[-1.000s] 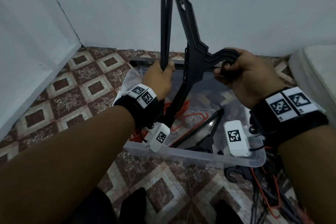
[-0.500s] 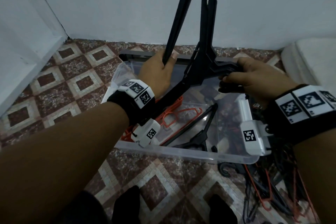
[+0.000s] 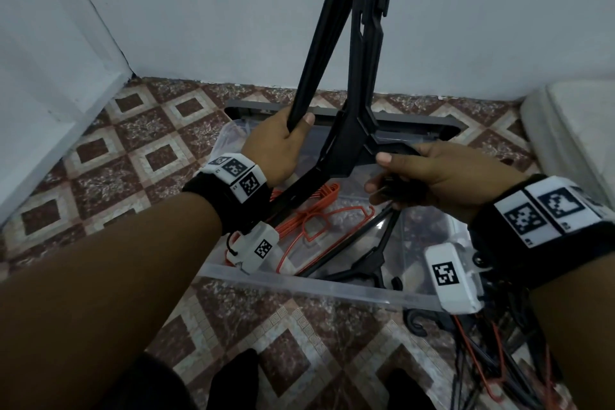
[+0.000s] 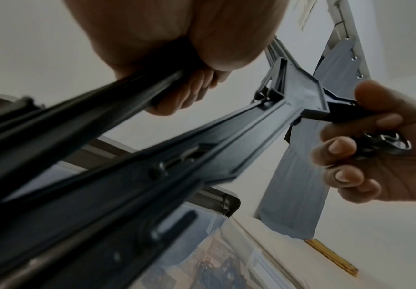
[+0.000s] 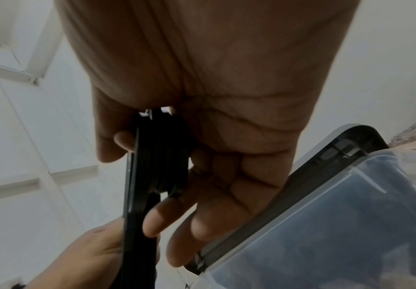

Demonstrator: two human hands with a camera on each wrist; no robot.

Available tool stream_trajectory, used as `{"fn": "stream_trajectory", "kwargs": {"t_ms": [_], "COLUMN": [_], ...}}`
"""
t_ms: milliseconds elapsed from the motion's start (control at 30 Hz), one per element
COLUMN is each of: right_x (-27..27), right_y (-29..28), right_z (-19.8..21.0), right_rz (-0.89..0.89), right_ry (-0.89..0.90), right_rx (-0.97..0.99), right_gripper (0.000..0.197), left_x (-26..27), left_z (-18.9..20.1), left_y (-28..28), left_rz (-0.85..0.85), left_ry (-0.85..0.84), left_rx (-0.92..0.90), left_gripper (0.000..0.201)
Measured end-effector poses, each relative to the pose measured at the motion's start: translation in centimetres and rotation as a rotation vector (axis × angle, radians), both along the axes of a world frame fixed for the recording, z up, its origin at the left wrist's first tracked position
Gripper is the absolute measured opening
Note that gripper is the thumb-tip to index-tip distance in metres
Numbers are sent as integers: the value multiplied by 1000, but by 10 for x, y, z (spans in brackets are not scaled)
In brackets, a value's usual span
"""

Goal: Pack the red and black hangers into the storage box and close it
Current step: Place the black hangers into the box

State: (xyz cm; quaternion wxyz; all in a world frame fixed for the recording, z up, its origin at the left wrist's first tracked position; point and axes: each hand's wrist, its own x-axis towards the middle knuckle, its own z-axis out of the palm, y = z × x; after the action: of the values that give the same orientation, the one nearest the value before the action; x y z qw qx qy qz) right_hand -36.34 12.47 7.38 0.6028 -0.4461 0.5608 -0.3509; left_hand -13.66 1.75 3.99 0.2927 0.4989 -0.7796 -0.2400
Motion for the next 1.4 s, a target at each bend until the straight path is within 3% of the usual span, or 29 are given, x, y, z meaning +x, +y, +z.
{"fn": "stream_trajectory", "kwargs": {"t_ms": [167,267,400,533,733,867,933,1067,1167,1300,1367,1400], "right_x": [-1,0,0,-9,-3,3,7,12,15,19,18,16], "right_y": [3,4,-3,-8,-2,1,2,4,4,3,4,4], "right_z": [5,5,1,1,4,3,0,-3,-4,-9,-10,-10], "right_rz": [10,30,-120,-66,206,199,203,224,265,216,159,122], "right_ry": [-18,-10,12,254,463,630,625,301,224,270,414,510], "right_rx": [-47,-71,-172,-324,-265,-225,-195,-93,-82,-112,-186,-228], "right_gripper": [43,45,55,56,44,47,48,47,46,43,39,37], "left_x": [3,4,3,3,-2,-7,-6,-4,-2,-3,0,3], "left_z": [4,-1,-2,1,-3,-3,-2,-2,0,1,5,7], "left_y": [-3,-3,-3,-6,5,11,12,11,12,10,6,3], "left_rz": [-19,-38,-35,-31,-147,-248,-274,-290,-262,-255,-295,-317], "left_ry": [67,87,87,39,-14,-70,-74,-65,-54,-81,-170,-228], "left_rx": [16,58,46,-22,-97,-142,-153,-175,-175,-127,-59,-12], "left_gripper": [36,35,39,33,17,30,28,30,30,28,28,38]}}
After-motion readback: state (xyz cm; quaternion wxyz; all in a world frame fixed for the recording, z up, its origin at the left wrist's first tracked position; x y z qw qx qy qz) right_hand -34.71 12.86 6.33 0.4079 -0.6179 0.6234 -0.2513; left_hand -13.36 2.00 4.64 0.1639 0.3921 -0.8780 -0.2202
